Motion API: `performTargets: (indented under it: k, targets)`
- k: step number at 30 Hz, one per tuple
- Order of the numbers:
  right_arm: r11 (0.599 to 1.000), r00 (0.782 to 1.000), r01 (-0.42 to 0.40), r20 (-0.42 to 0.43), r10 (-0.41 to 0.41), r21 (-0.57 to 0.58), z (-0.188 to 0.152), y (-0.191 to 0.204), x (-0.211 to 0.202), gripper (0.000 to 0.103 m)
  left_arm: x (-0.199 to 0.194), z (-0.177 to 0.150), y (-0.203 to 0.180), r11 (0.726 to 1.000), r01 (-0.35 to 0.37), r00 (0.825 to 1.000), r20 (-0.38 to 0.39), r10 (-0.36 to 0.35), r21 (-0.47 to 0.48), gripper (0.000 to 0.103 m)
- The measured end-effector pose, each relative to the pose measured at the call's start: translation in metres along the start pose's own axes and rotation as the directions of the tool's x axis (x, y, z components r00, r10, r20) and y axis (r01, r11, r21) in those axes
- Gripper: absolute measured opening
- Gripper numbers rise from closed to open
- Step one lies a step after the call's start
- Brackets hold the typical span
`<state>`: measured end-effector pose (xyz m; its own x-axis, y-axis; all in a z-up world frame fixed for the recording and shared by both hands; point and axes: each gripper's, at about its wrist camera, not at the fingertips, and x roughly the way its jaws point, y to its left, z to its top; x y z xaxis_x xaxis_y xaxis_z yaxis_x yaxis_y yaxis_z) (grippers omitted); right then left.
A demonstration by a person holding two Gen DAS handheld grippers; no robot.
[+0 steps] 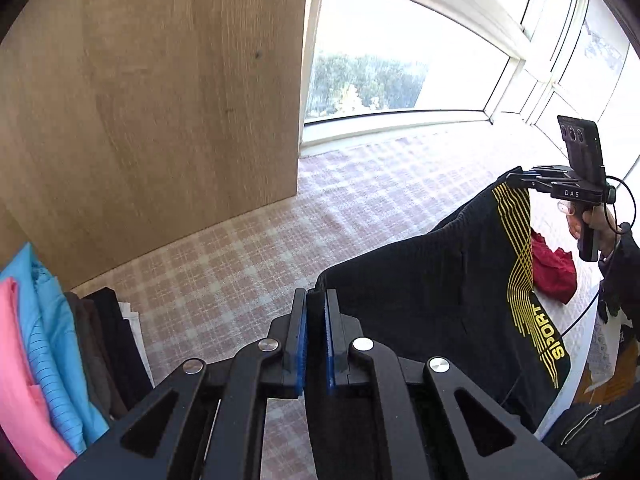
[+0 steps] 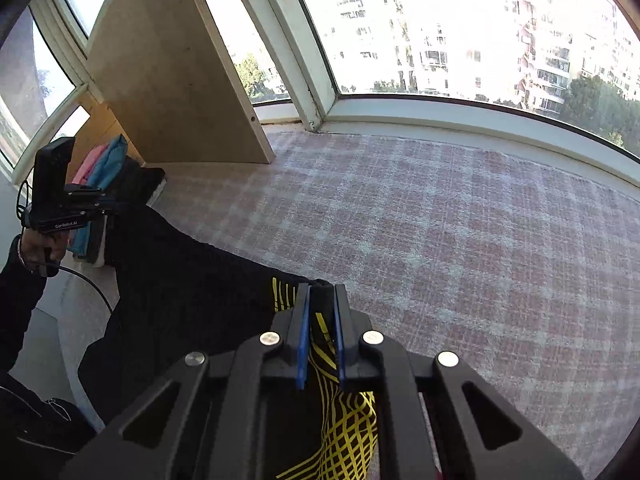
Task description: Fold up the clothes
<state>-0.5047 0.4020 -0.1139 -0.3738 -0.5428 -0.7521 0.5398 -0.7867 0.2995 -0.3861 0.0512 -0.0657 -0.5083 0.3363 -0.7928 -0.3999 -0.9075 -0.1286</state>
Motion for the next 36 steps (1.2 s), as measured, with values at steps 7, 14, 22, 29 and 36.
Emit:
performTargets:
  k: [7,14,22,29,36]
  targets:
    - [0.993,0.935,0.077,0.351,-0.039,-0.095,0.022,0.093,-0.169,0.009,-0.196,0.015,-0.076,0.985,-0.096,0.946,0.322,0.044,0.146,0.006]
    - [0.960,0.801,0.208,0.596,-0.058,-0.186,0.003,0.190,-0.318,0.009,-0.332,-0.006,-0.145,0.957,-0.212,0.867,0.490,0.090,0.200,0.006]
    - [0.927,0.689,0.299,0.723,-0.044,-0.228,-0.047,0.261,-0.408,0.009,-0.405,-0.041,-0.196,0.921,-0.306,0.811,0.573,0.120,0.240,0.007]
    - [0.904,0.684,0.354,0.725,-0.075,-0.240,-0.051,0.284,-0.418,0.009,-0.388,-0.033,-0.180,0.933,-0.288,0.841,0.522,0.139,0.217,0.007]
    - [0.936,0.795,0.311,0.585,-0.161,-0.165,-0.008,0.224,-0.321,0.009,-0.255,-0.004,-0.121,0.954,-0.236,0.936,0.308,0.172,0.185,0.007]
